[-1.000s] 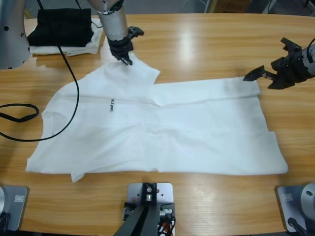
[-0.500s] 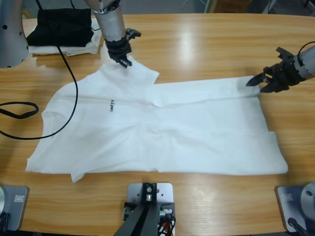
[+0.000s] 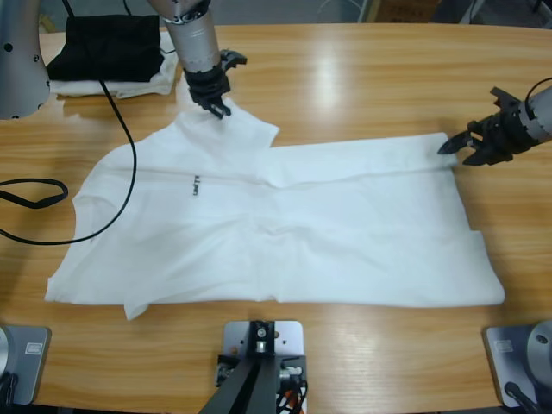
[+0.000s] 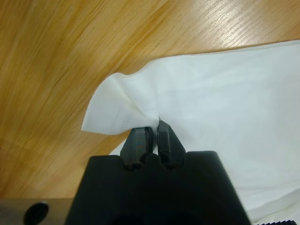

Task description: Fold clothes

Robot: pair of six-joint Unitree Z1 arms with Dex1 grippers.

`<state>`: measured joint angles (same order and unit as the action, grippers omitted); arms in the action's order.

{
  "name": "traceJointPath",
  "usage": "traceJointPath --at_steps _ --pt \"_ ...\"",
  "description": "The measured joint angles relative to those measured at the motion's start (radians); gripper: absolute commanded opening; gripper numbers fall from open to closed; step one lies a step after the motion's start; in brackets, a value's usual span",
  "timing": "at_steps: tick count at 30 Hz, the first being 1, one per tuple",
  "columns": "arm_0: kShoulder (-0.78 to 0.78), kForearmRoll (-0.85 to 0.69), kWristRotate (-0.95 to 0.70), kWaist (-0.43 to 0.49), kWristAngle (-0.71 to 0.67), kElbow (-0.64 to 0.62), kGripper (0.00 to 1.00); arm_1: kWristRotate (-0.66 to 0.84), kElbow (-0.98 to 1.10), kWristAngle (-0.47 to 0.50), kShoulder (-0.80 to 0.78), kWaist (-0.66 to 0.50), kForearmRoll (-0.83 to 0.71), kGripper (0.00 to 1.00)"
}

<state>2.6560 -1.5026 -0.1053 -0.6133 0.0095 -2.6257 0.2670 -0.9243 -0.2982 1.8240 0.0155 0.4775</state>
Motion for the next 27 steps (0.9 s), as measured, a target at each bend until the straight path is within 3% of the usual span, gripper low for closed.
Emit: traceJointPath --at_steps 2,5,15,17,18,27 --pt "0.000 0.000 0.000 0.000 0.000 0.000 0.000 0.000 0.001 0.000 0.004 0.005 0.000 0.356" --pt "0.000 0.000 0.000 0.000 0.000 0.000 0.000 0.000 0.004 0.000 0.005 0.016 -0.001 0.310" --pt "0.000 0.000 0.000 -0.005 0.000 0.000 0.000 0.000 0.021 -0.042 0.023 0.039 -0.025 0.292" --pt "0.000 0.000 0.000 -0.005 0.000 0.000 0.000 0.000 0.022 -0.046 0.024 0.042 -0.028 0.035" --pt "0.000 0.000 0.000 -0.005 0.000 0.000 0.000 0.000 0.022 -0.050 0.024 0.045 -0.029 0.000" --pt "-0.001 0.000 0.000 -0.005 0.005 0.000 0.000 -0.038 0.039 -0.097 0.035 0.059 -0.056 0.000"
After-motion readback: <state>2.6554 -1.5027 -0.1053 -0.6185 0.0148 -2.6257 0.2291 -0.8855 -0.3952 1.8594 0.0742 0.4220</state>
